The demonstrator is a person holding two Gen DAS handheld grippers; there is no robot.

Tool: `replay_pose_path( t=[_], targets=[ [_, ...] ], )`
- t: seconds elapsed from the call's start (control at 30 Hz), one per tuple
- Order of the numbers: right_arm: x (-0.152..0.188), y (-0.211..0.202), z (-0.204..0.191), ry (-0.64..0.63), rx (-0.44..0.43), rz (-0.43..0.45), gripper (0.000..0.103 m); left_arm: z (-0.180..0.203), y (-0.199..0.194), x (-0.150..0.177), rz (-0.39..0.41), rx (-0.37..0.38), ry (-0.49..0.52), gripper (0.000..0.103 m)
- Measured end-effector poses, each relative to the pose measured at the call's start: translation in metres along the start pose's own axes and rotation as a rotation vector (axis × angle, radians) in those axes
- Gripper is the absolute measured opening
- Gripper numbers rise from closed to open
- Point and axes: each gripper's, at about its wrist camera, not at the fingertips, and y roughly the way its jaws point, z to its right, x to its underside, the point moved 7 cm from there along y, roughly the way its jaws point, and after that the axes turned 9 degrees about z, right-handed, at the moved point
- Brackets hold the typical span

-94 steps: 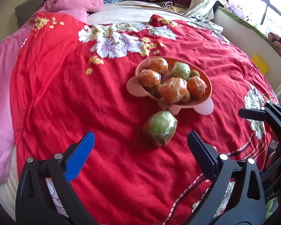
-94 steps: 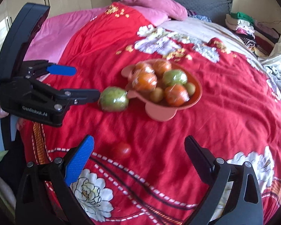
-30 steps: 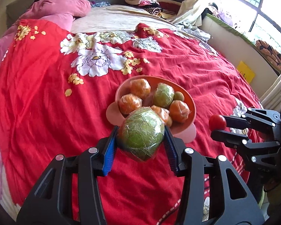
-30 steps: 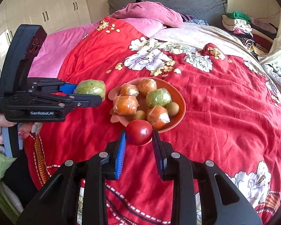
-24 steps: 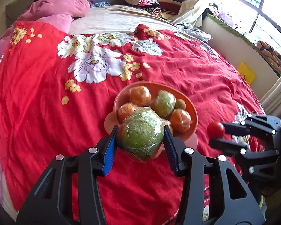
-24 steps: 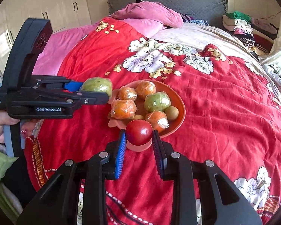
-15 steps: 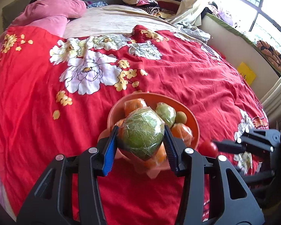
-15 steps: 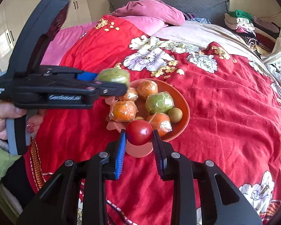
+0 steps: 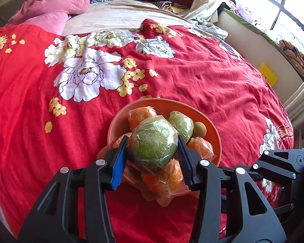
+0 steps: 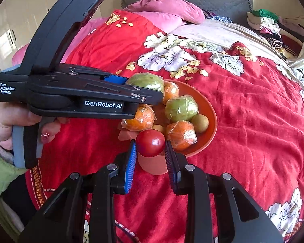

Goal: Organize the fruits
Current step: 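Carry the green fruit and tomato over the pink plate with both grippers, then lower into the plate and open both grippers to release green fruit and tomato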

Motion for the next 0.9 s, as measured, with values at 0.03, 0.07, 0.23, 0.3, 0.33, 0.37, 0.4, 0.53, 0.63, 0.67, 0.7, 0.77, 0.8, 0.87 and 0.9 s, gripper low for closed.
replay_pose_path(
  t=[0.03,0.07,0.23,0.3,0.33,0.37,0.4,0.53,0.63,0.67,0.7,0.77,0.8,0.87,0.9],
  targets=[
    [0.001,0.001,0.0,-0.001,0.005,-0.004,0.027,0.0,0.0,0.0,-0.001,-0.001,-0.001,0.038],
    [0.001,0.002,0.0,-0.001,0.007,-0.006,0.027,0.0,0.0,0.0,-0.001,0.001,-0.004,0.038],
    [0.003,0.007,0.002,0.004,0.017,-0.014,0.027,-0.001,0.001,0.0,-0.002,0.0,-0.002,0.038],
    [0.004,0.008,0.003,0.006,0.02,-0.017,0.027,-0.001,0.001,0.0,-0.002,0.0,-0.004,0.038],
    [0.004,0.008,0.003,0.007,0.02,-0.017,0.028,0.0,0.002,0.0,-0.001,0.001,-0.004,0.038],
    [0.004,0.008,0.004,0.008,0.024,-0.017,0.028,0.0,0.002,0.0,-0.001,0.001,-0.003,0.038],
    [0.004,0.008,0.004,0.009,0.024,-0.016,0.029,-0.001,0.001,0.0,-0.002,0.0,-0.004,0.038],
    [0.003,0.007,0.006,0.012,0.029,-0.009,0.034,0.0,0.002,0.0,-0.003,0.005,-0.005,0.038],
    [0.003,0.005,0.006,0.01,0.029,-0.007,0.038,0.0,0.002,0.0,-0.003,0.003,-0.004,0.039],
    [0.003,0.004,0.006,0.011,0.029,-0.004,0.04,0.0,0.003,0.0,-0.003,0.003,-0.004,0.039],
    [0.003,0.003,0.007,0.011,0.03,-0.002,0.041,0.0,0.003,0.0,-0.003,0.004,-0.003,0.039],
    [0.003,0.001,0.008,0.016,0.032,0.002,0.044,0.0,0.003,0.0,-0.004,0.003,-0.003,0.039],
    [0.003,0.0,0.008,0.018,0.033,0.001,0.044,0.0,0.003,0.0,-0.001,0.004,-0.004,0.039],
    [0.004,-0.001,0.01,0.018,0.038,0.001,0.047,0.001,0.004,0.0,-0.002,0.005,-0.005,0.039],
    [0.004,-0.002,0.01,0.022,0.038,0.002,0.048,0.002,0.005,-0.001,-0.002,0.004,-0.004,0.039]
  ],
)
